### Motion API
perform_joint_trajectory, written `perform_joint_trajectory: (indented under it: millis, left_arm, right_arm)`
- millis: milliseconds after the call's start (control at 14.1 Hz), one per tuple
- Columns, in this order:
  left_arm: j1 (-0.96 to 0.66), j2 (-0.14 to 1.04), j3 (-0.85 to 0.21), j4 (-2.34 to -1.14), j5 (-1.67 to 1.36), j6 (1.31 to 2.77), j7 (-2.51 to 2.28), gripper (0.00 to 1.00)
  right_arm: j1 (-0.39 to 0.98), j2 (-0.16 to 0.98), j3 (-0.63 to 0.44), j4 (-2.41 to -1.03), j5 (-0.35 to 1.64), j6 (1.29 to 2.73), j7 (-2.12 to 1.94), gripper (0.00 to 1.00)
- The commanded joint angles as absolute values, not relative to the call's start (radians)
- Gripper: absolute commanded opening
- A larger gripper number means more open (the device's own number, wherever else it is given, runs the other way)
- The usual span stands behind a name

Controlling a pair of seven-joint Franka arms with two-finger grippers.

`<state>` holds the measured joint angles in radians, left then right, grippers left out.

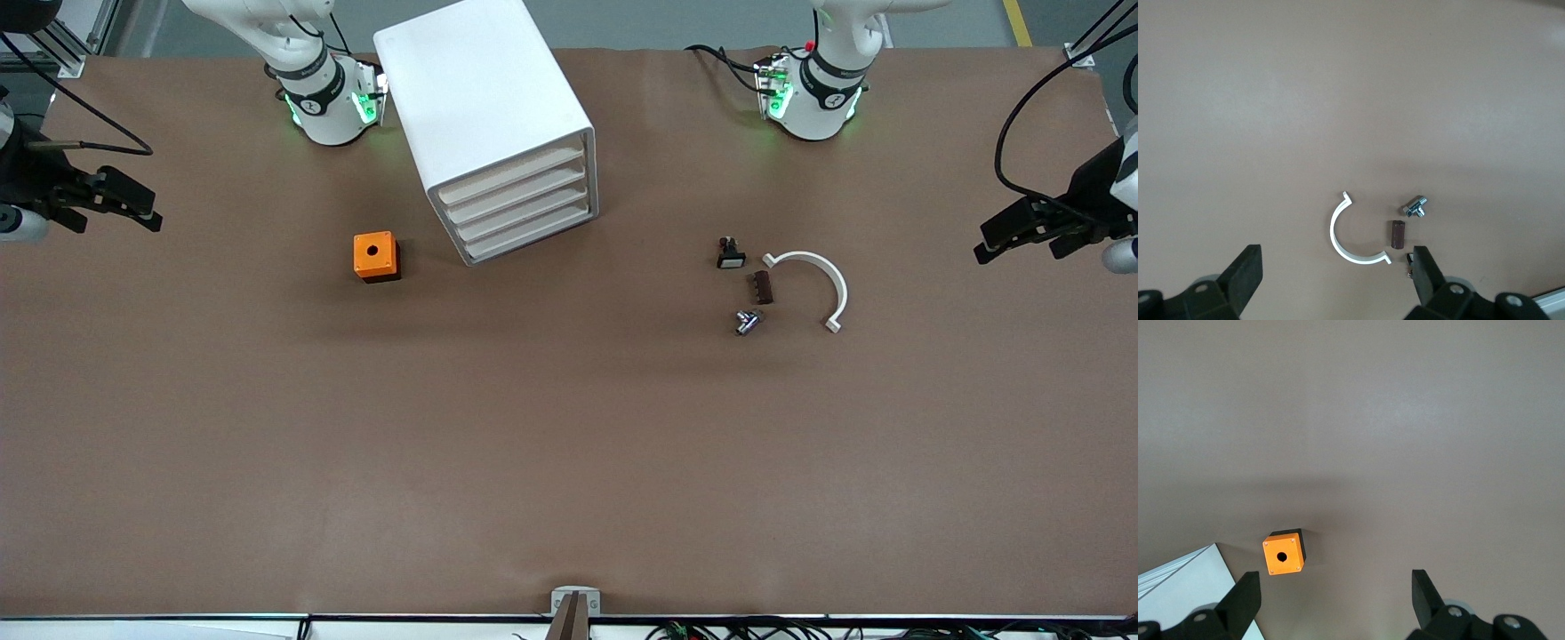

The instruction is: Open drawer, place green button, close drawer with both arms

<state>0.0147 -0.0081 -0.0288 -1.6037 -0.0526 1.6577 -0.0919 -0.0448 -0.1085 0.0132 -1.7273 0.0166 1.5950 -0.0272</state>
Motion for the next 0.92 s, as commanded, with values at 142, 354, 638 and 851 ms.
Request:
perform_joint_trajectory:
  millis: [142, 354, 638, 851]
  left_arm:
    - [0.017, 0.006, -0.026, -1.552, -0.026, 1.64, -0.08, 0.99]
    - [0.017, 0.006, -0.031, -1.536, -0.005, 1.637, -0.078, 0.99]
    - [0.011, 0.006, -0.035, -1.536, -0.008, 1.617, -0.087, 0.99]
    - [0.006, 0.008, -0.037, -1.534, -0.008, 1.612, -0.091, 0.99]
  right_arm:
    - [-0.043, -0.132, 0.009, -1.743, 0.021, 1.601, -0.012, 1.0]
    - [-0.043, -0.132, 0.008, -1.743, 0.023, 1.606, -0.012, 1.0]
    - [-0.044, -0.132, 0.008, -1.743, 0.023, 1.609, -0.014, 1.0]
    - [-0.044, -0.132, 0.008, -1.743, 0.021, 1.609, -0.014, 1.0]
